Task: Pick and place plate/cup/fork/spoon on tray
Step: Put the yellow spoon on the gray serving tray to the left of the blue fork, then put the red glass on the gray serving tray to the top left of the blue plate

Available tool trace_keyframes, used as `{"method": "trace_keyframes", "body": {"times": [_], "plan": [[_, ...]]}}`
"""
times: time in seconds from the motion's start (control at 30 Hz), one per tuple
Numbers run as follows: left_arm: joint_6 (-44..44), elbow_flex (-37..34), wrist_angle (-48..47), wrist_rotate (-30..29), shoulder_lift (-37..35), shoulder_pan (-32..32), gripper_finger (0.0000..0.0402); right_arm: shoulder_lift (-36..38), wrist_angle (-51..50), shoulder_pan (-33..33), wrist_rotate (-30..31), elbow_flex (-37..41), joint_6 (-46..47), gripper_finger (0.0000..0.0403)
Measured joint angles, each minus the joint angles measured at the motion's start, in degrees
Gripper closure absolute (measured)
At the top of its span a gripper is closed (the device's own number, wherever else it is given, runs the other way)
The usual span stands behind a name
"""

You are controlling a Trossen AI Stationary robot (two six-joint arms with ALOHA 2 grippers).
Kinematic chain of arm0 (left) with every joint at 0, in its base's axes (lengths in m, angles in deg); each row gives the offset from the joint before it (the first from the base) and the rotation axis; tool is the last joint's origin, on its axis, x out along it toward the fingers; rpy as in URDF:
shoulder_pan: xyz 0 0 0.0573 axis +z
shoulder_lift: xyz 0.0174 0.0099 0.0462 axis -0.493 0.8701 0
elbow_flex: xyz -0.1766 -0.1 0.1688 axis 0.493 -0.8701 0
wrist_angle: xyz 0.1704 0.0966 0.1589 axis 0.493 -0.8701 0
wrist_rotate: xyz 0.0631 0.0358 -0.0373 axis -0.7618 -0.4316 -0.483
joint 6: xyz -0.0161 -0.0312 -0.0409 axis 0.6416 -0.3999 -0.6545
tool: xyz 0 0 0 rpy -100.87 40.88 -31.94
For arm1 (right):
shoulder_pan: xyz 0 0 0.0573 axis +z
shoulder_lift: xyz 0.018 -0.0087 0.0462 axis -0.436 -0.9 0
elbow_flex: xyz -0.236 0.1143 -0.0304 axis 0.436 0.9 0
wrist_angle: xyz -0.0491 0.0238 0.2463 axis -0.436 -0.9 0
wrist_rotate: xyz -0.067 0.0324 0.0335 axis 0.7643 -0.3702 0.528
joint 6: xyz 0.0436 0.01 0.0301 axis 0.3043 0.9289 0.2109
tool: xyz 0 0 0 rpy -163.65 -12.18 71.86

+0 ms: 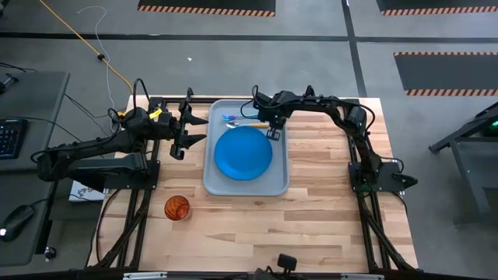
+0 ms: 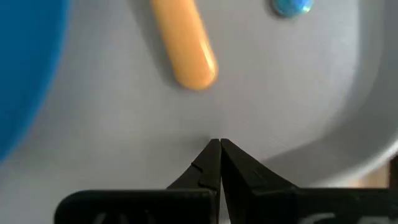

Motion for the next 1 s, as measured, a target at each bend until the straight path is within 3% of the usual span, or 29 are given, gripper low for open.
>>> {"method": "trace_keyframes", "body": {"times": [0.67,0.83,1.0], "plan": [[0.0,0.0,0.0,0.0,0.0,0.0,0.0197,-0.7,9.2,0.1,-6.2,0.0,-0.4,0.0403],[0.0,0.0,0.0,0.0,0.0,0.0,0.0197,-0.6,5.0,0.1,-0.4,0.0,-2.0,0.0403],[0.3,0.0,-0.2,0.0,0.0,0.0,0.0197,1.4,-2.1,-0.4,-0.9,0.0,-2.0,0.0403]]}}
